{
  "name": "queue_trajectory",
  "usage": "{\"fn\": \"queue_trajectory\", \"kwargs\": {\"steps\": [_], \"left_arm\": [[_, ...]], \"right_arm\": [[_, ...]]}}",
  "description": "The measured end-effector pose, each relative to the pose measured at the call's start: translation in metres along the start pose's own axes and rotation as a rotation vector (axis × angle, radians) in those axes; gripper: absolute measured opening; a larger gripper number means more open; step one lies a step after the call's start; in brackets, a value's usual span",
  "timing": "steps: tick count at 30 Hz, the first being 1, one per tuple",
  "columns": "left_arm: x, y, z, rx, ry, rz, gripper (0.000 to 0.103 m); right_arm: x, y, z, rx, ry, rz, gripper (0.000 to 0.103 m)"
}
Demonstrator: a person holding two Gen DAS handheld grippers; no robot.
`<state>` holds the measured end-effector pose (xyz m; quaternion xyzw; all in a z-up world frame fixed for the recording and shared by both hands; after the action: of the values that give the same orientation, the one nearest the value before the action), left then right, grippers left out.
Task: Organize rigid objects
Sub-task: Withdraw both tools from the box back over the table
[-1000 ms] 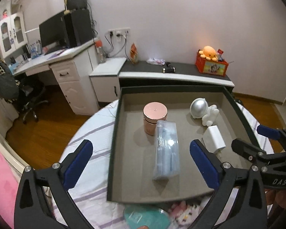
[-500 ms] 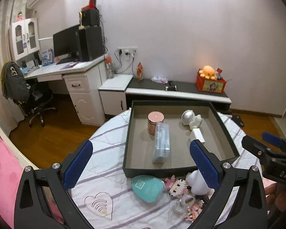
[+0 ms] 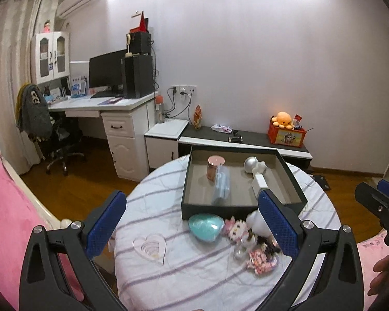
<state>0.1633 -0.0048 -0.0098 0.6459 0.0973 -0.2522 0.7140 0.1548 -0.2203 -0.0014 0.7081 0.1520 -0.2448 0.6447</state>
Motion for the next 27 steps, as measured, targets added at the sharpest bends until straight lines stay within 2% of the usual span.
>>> {"fn": "queue_trajectory", "kwargs": {"steps": [7, 12, 21, 27], "left_arm": [[-0.022, -0.027, -0.004, -0.02, -0.005, -0.018, 0.103], [-0.029, -0.04, -0.008, -0.036, -0.004, -0.032, 0.103], [-0.014, -0.052, -0.01, -0.041, -0.016, -0.078, 0.103], [0.003, -0.056, -0.011, -0.038, -0.021, -0.109, 0.103]], "right_arm": [[-0.027, -0.018, 0.001, 0.008, 0.005, 0.004, 0.103], [-0.036, -0.032, 0.009, 0.008, -0.022, -0.006, 0.103], [-0.025, -0.042, 0.025, 0.024, -0.066, -0.043, 0.103], [-0.01, -0.048, 0.02, 0.006, -0.062, -0.076, 0.103]]}}
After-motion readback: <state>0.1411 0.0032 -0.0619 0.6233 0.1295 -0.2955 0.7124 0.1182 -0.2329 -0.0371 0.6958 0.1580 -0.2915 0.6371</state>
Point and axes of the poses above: each gripper's, at about its wrist camera, not at the fingertips, and x roughly the way its jaws point, z to its right, y to its top, the point moved 3 cm from there along x, roughly the way its jaws point, and after that the axes turned 14 degrees about -y, right-handed, at the moved point
